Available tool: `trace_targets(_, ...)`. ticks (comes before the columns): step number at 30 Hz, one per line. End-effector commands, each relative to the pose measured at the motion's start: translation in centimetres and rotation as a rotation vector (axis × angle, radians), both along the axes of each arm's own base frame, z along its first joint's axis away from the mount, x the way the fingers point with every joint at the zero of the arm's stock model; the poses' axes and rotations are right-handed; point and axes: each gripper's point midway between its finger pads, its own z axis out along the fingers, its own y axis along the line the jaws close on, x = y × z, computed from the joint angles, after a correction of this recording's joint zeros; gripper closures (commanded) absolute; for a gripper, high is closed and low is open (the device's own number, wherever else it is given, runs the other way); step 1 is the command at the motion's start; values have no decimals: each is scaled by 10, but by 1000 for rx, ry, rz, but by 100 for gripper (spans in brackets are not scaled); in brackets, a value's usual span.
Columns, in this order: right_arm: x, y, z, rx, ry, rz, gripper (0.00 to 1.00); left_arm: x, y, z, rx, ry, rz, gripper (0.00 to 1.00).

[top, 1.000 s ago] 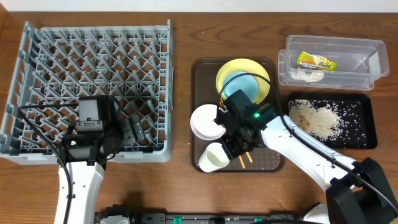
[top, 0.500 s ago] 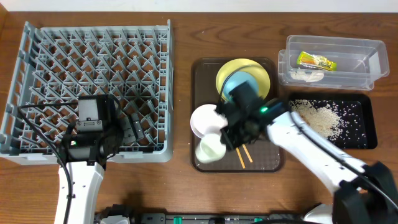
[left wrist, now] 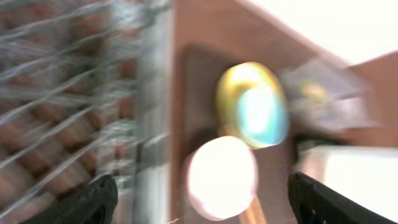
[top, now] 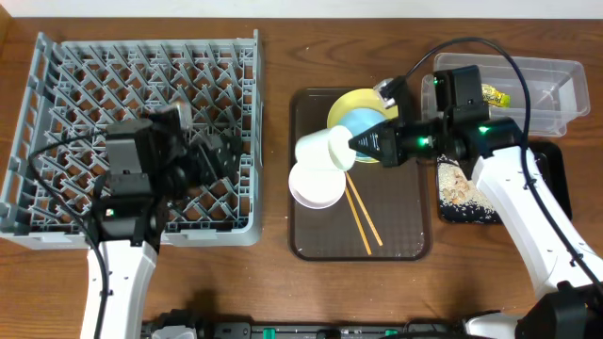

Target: Sort waste into correct bins and load items into the dishwasher rack

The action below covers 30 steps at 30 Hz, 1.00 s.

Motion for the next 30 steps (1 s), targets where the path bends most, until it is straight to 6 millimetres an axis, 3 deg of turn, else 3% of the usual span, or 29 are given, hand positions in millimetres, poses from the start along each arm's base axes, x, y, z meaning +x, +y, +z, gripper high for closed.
trace_targets(1,-17,12,37,190,-35,138,99,-5,-39,30,-303,53,-142,11)
trace_targets(7,-21,16,54,264,-88,197,99,3,-65,54,-574,122,-306,12)
trace_targets(14,-18,18,64,298,-149,225,99,6,-75,68,-734,232,-406,18)
trace_targets(22,-12,19,72,307,-232,235,99,-9,-98,85,-764,257,-516,19)
trace_targets(30,-9,20,75,310,-272,238,99,-27,-125,89,-775,323,-595,19)
